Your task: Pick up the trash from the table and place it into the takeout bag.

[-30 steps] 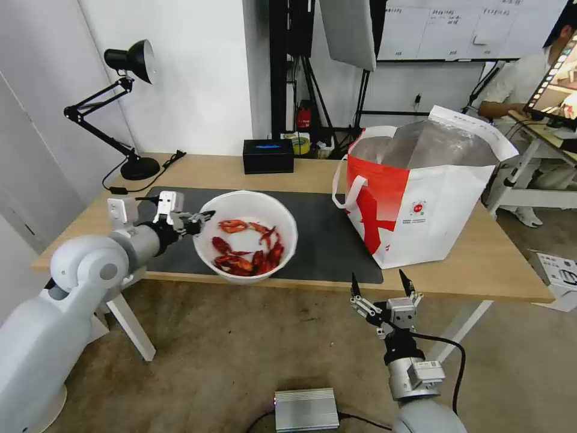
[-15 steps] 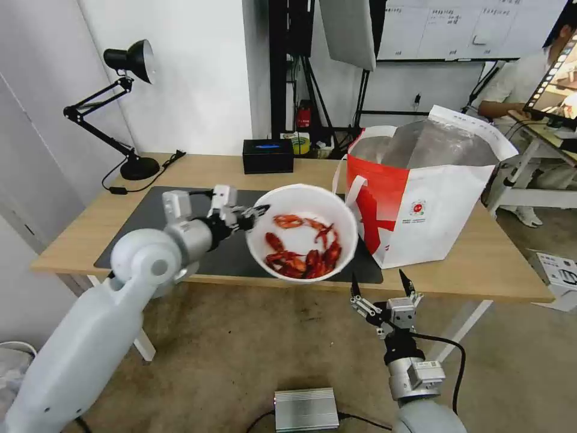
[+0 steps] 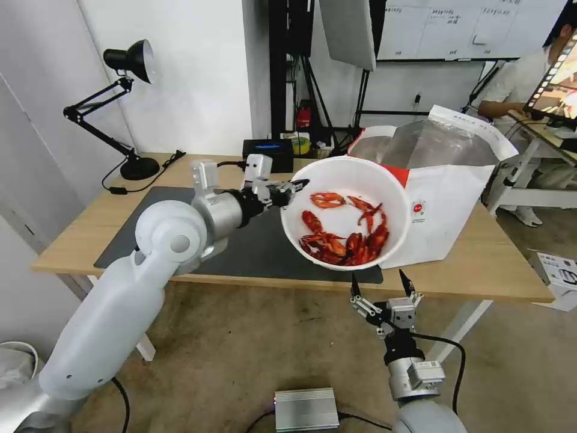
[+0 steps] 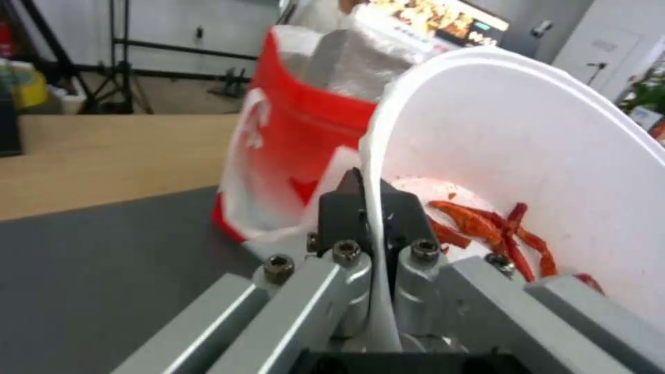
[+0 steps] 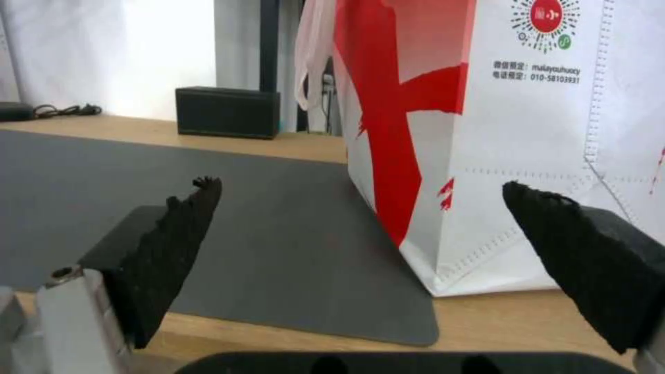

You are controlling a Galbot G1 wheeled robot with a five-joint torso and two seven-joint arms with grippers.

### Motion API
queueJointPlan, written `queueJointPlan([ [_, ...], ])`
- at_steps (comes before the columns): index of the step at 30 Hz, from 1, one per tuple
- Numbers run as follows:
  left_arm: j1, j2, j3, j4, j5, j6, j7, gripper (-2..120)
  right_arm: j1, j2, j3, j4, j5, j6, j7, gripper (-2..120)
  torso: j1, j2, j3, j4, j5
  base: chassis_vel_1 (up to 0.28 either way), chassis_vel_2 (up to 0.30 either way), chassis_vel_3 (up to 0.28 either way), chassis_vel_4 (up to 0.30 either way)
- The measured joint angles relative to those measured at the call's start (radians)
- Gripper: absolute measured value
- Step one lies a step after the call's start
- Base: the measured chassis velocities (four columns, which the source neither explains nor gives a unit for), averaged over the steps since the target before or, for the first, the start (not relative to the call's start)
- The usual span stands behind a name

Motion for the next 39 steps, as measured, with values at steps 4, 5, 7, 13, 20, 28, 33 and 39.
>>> queueJointPlan([
  [4,-0.024,-0.037,0.023,0.002,-0.003,0.000,-0.015,0,0.000,0.000,0.000,0.000,0.000,0.000,0.000,100,0.000,0.000,0.000,0.0000,0.0000,0.000,0.000,0.000,0.000],
  [5,-0.024,-0.037,0.023,0.002,-0.003,0.000,-0.015,0,0.000,0.000,0.000,0.000,0.000,0.000,0.000,100,0.000,0.000,0.000,0.0000,0.0000,0.000,0.000,0.000,0.000],
  [7,-0.050,-0.069,0.045,0.014,-0.006,0.001,-0.028,0,0.000,0.000,0.000,0.000,0.000,0.000,0.000,100,0.000,0.000,0.000,0.0000,0.0000,0.000,0.000,0.000,0.000],
  [13,-0.103,-0.121,0.092,0.049,-0.006,0.001,-0.041,0,0.000,0.000,0.000,0.000,0.000,0.000,0.000,100,0.000,0.000,0.000,0.0000,0.0000,0.000,0.000,0.000,0.000],
  [20,-0.168,-0.173,0.140,0.095,-0.019,0.001,-0.071,0,0.000,0.000,0.000,0.000,0.000,0.000,0.000,100,0.000,0.000,0.000,-0.0001,0.0000,0.000,0.000,0.000,0.000],
  [28,-0.260,-0.265,0.200,0.173,-0.060,-0.007,-0.125,0,0.000,0.000,0.000,0.000,0.000,0.000,0.000,100,0.000,0.000,0.000,-0.0001,0.0001,0.000,0.000,0.000,0.000],
  [33,-0.308,-0.342,0.235,0.238,-0.068,-0.024,-0.167,0,0.000,0.000,0.000,0.000,0.000,0.000,0.000,100,0.000,0.000,0.000,0.0000,0.0001,0.000,0.000,0.000,0.000],
  [39,-0.346,-0.428,0.253,0.314,-0.066,-0.044,-0.200,0,0.000,0.000,0.000,0.000,0.000,0.000,0.000,100,0.000,0.000,0.000,-0.0002,0.0001,0.000,0.000,0.000,0.000],
])
